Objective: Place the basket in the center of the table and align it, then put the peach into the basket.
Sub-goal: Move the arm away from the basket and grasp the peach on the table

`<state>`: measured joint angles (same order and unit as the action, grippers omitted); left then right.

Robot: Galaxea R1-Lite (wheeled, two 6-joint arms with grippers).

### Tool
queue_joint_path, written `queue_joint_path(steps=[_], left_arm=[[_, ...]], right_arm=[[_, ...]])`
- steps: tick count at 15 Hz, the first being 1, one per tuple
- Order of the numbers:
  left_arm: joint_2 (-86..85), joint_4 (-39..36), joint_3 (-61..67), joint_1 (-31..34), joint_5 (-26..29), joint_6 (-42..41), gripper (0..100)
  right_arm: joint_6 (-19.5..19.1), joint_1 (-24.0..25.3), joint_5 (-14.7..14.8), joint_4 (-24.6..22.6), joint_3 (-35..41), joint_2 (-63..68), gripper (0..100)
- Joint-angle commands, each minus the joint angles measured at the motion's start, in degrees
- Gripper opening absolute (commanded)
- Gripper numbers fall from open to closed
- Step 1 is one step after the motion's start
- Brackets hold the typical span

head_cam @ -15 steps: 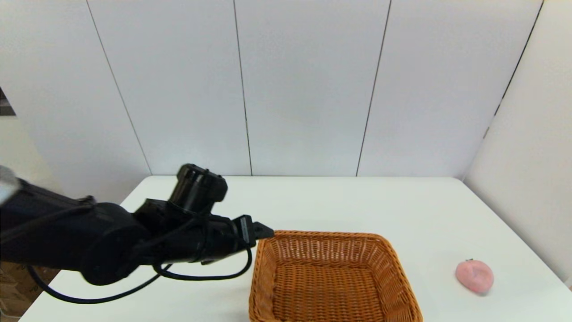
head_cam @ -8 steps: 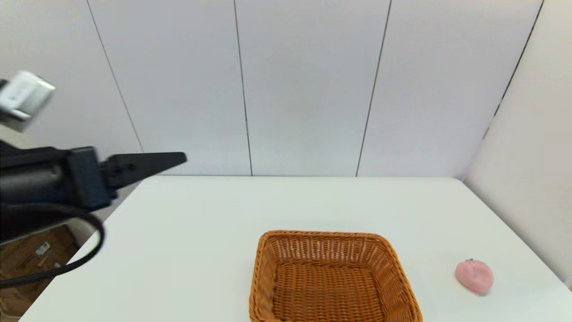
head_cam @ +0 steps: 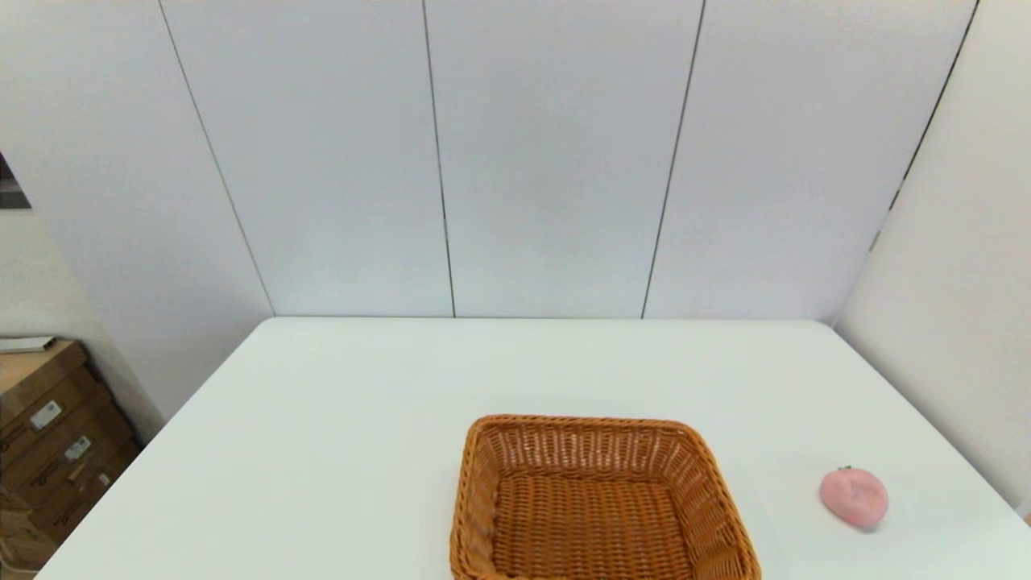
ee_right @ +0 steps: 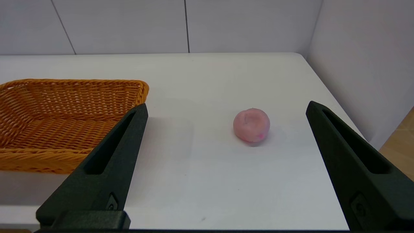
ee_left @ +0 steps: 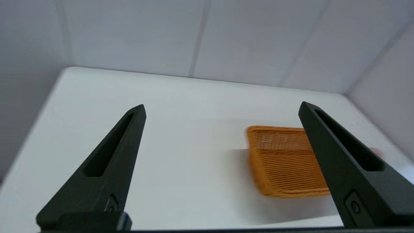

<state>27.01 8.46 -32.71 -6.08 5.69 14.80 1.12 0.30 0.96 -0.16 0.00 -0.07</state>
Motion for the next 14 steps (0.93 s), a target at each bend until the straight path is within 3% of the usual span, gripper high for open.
queue_joint_path(steps=[1, 8, 12, 14], left_arm=[[-15.1, 0.2, 13.6, 7.1, 0.5, -4.3, 100], [-27.3, -0.6, 27.9, 6.0, -0.2, -11.4, 100], [-27.0, -9.1, 31.8, 6.0, -7.7, -8.7, 100], [-27.0, -9.7, 32.4, 6.0, -8.1, -9.5, 100]], right_arm=[[0.0, 0.0, 0.0, 0.0, 0.0, 0.1, 100], [-0.1, 0.0, 0.0, 0.0, 0.0, 0.1, 100], [-0.5, 0.0, -0.3, -1.1, -1.3, 0.0, 100], [-0.2, 0.0, -1.4, 5.4, -9.2, 5.0, 100]])
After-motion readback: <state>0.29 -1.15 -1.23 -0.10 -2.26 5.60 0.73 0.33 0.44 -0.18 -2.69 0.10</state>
